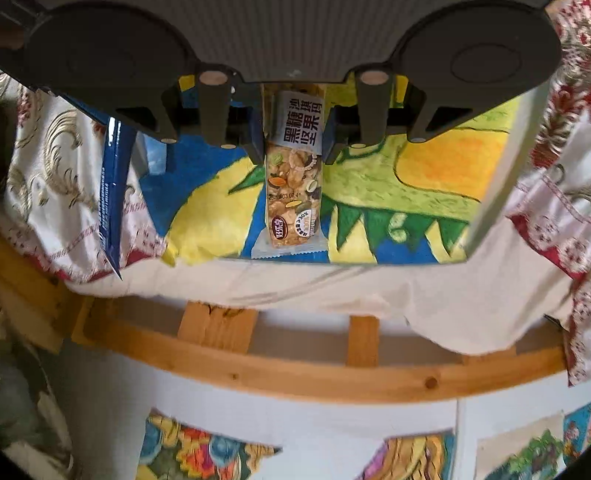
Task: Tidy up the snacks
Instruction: 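Carry the nut bar with the left tool while the right tool carries the blue packet into the tray, then open both tools to release the snacks in the tray and lift away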
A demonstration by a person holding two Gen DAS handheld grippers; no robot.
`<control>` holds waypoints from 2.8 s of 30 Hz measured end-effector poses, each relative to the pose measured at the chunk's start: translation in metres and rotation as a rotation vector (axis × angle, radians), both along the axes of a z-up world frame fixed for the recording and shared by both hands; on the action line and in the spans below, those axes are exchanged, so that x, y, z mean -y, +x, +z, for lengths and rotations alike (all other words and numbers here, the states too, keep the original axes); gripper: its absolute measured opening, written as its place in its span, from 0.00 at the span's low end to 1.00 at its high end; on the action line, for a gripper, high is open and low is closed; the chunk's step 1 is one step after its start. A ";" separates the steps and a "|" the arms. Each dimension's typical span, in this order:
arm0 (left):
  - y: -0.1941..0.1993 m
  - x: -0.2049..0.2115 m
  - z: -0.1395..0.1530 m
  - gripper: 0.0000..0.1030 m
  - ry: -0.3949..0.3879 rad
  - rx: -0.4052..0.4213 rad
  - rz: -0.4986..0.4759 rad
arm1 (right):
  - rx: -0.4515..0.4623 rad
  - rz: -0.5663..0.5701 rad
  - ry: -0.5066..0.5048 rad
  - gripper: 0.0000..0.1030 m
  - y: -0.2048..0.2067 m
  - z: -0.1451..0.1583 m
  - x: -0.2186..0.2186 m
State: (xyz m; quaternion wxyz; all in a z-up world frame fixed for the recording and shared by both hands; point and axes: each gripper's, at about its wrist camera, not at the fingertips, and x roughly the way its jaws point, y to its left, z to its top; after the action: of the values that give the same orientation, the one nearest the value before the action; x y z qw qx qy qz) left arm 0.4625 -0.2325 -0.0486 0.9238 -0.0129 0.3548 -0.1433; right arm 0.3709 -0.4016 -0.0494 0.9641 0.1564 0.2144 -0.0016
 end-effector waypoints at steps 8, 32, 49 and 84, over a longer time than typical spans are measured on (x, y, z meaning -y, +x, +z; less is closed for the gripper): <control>0.006 0.009 -0.024 0.35 0.045 -0.020 -0.008 | -0.030 -0.003 -0.029 0.30 0.009 -0.012 0.000; 0.005 0.017 -0.021 0.40 0.039 -0.015 -0.049 | -0.122 -0.020 -0.049 0.35 0.022 -0.027 -0.002; -0.080 -0.046 0.046 0.84 0.011 0.223 0.035 | 0.011 0.026 -0.188 0.64 -0.034 0.021 -0.035; -0.317 -0.193 0.092 0.99 0.071 0.377 0.150 | 0.210 -0.114 -0.256 0.99 -0.282 0.085 -0.129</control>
State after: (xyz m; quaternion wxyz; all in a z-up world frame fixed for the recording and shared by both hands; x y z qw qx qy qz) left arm 0.1458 -0.0396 0.0437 0.9818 0.0205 0.1786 -0.0614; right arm 0.0888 -0.2727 0.0353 0.9916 0.0436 0.1016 -0.0673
